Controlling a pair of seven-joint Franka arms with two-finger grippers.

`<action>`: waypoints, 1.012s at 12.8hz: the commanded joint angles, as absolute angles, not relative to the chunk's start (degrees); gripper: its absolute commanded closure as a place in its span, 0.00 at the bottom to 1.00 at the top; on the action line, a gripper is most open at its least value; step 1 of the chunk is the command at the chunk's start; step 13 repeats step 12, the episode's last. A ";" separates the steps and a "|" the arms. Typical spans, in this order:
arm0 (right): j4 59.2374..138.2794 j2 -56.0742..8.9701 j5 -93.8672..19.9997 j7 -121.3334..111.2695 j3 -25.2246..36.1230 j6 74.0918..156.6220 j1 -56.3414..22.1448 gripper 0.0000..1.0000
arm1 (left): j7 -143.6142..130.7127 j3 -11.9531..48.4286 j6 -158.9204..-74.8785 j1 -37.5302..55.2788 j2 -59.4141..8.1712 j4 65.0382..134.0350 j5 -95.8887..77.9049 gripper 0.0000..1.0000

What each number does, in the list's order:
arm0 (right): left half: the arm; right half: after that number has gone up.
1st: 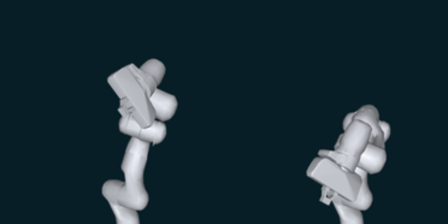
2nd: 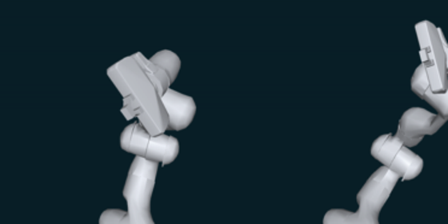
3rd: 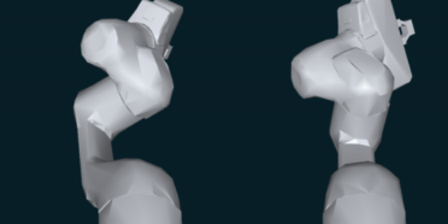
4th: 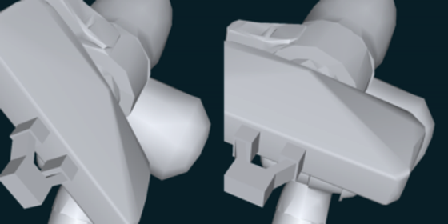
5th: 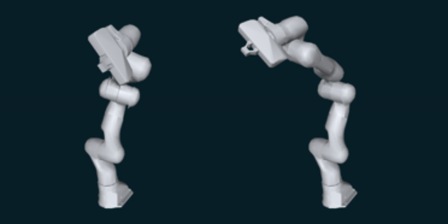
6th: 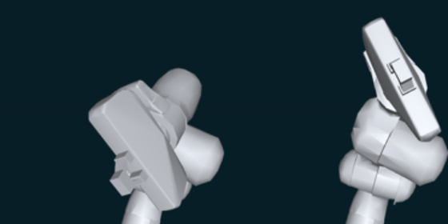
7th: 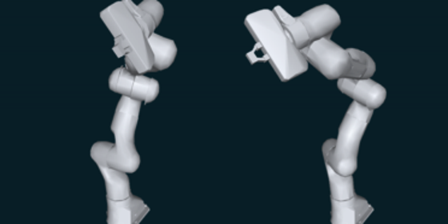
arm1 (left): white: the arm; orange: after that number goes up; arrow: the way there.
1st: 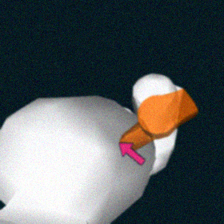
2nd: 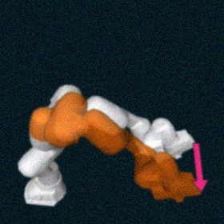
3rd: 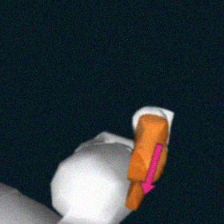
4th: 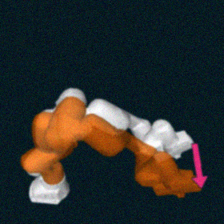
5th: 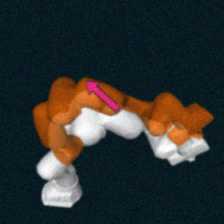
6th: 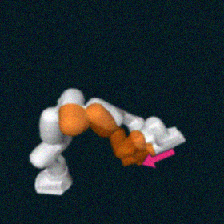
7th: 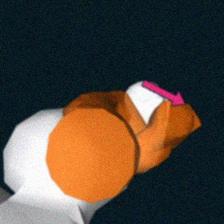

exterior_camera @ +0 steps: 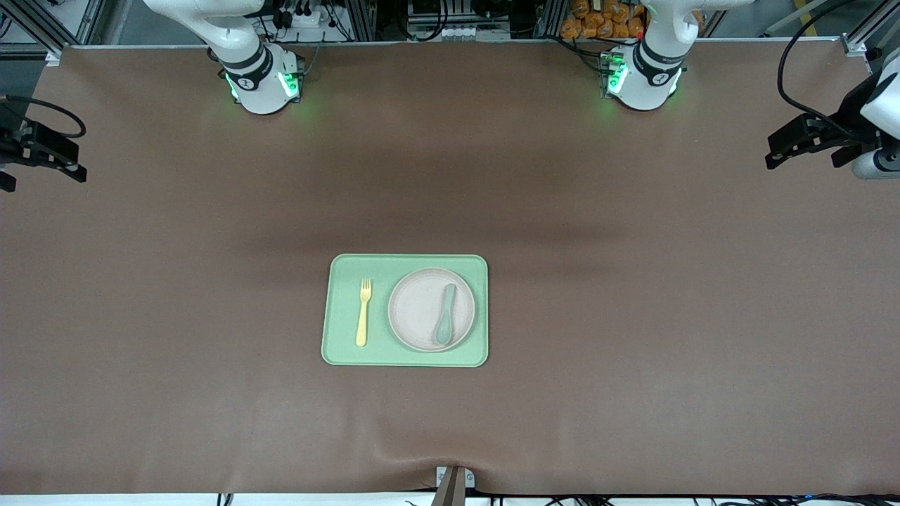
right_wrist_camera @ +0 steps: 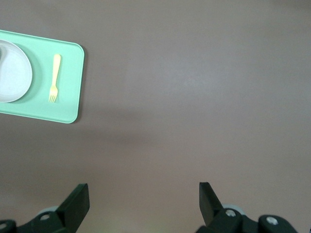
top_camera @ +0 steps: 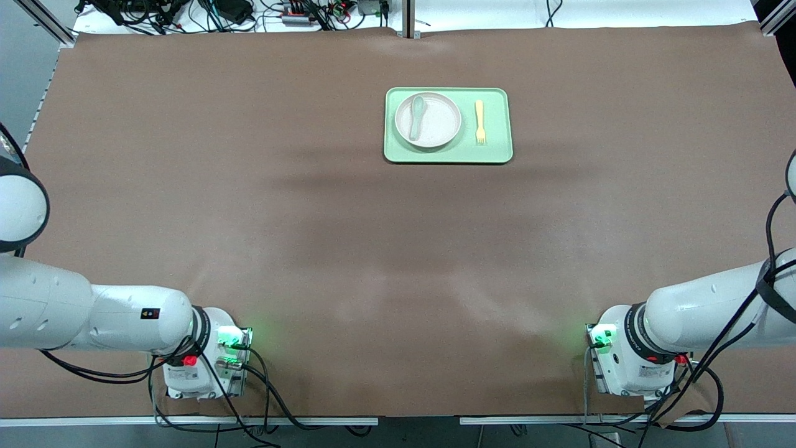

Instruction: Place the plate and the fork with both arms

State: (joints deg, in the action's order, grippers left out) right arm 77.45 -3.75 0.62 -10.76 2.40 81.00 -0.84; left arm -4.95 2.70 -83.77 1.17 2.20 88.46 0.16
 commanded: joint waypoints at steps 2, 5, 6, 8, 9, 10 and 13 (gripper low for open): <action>74.61 -3.96 0.97 -11.78 0.27 78.58 2.45 0.00 | -3.16 3.08 -83.32 0.26 3.60 89.38 0.18 0.00; 74.71 -3.52 1.14 -11.78 -2.18 77.61 4.38 0.00 | -3.08 3.08 -83.41 0.26 3.16 89.03 0.18 0.00; 74.97 -3.17 1.14 -11.78 -3.24 77.43 5.26 0.00 | -3.16 3.08 -83.41 0.35 2.99 88.86 0.26 0.00; 78.29 -0.63 1.23 -11.78 -3.43 78.57 5.27 0.00 | -3.16 3.16 -83.41 0.35 2.29 88.42 0.26 0.00; 80.57 0.86 1.14 -11.78 -3.34 79.71 5.19 0.00 | -3.16 3.16 -83.41 0.35 2.11 87.90 0.35 0.00; 82.60 2.36 1.14 -11.78 -3.25 80.50 4.92 0.00 | -3.16 3.08 -83.41 0.35 2.11 87.80 0.53 0.00; 84.72 3.86 1.14 -11.78 -3.08 81.30 4.83 0.00 | -3.16 3.16 -83.41 0.53 2.11 87.89 0.70 0.00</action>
